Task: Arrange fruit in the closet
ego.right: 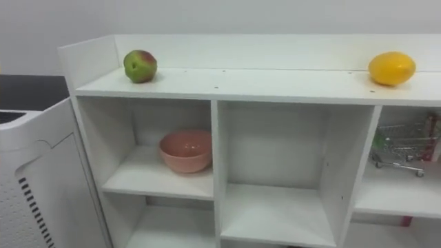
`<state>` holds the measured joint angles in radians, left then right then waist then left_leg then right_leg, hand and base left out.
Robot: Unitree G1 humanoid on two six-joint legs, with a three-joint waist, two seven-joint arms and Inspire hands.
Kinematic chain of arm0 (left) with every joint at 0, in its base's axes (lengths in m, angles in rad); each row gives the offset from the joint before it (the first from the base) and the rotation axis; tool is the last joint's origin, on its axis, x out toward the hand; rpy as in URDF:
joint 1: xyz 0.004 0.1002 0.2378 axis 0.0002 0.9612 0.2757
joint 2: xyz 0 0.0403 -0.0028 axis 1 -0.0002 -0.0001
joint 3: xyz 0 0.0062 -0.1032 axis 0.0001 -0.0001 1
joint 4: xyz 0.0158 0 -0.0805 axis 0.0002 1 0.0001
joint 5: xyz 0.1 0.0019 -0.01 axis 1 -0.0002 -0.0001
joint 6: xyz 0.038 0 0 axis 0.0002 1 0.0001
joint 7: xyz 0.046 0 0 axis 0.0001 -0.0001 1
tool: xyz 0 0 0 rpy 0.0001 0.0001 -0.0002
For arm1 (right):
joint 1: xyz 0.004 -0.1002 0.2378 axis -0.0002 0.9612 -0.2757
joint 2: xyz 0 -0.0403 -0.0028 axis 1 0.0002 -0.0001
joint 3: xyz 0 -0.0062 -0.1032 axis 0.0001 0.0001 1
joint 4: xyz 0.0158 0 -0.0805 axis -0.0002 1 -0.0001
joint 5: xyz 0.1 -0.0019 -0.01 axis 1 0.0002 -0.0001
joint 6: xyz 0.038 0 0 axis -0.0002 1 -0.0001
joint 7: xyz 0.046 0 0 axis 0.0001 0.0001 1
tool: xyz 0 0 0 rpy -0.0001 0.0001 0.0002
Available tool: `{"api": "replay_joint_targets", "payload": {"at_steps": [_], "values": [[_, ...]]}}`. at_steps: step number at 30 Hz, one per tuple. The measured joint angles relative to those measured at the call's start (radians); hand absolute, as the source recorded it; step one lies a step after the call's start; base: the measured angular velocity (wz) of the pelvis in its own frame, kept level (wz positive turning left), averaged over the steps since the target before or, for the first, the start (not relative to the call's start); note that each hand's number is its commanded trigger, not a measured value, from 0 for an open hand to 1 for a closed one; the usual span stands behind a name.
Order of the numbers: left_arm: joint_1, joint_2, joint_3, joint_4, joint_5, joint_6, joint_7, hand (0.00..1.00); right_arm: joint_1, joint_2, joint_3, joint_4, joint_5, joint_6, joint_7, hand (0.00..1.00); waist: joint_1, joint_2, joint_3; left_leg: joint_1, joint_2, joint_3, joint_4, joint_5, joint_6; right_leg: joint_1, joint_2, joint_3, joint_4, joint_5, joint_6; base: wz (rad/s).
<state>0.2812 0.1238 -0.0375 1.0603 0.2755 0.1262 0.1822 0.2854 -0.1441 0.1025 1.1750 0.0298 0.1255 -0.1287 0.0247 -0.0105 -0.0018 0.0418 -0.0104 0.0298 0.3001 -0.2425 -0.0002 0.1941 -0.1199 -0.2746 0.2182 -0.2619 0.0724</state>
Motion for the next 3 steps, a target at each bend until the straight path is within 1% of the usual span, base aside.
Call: {"api": "replay_joint_targets", "payload": {"at_steps": [3], "values": [[-0.004, 0.0, 0.007, 0.021, 0.0, 0.002, -0.019, 0.0, -0.027, 0.0, -0.022, 0.028, 0.001, 0.008, 0.018, 0.0, -0.005, -0.001, 0.0007, 0.001, -0.001, 0.002, 0.0, 0.0, 0.0, 0.001, 0.0, 0.006, 0.001, 0.0, 0.0, -0.03]]}}
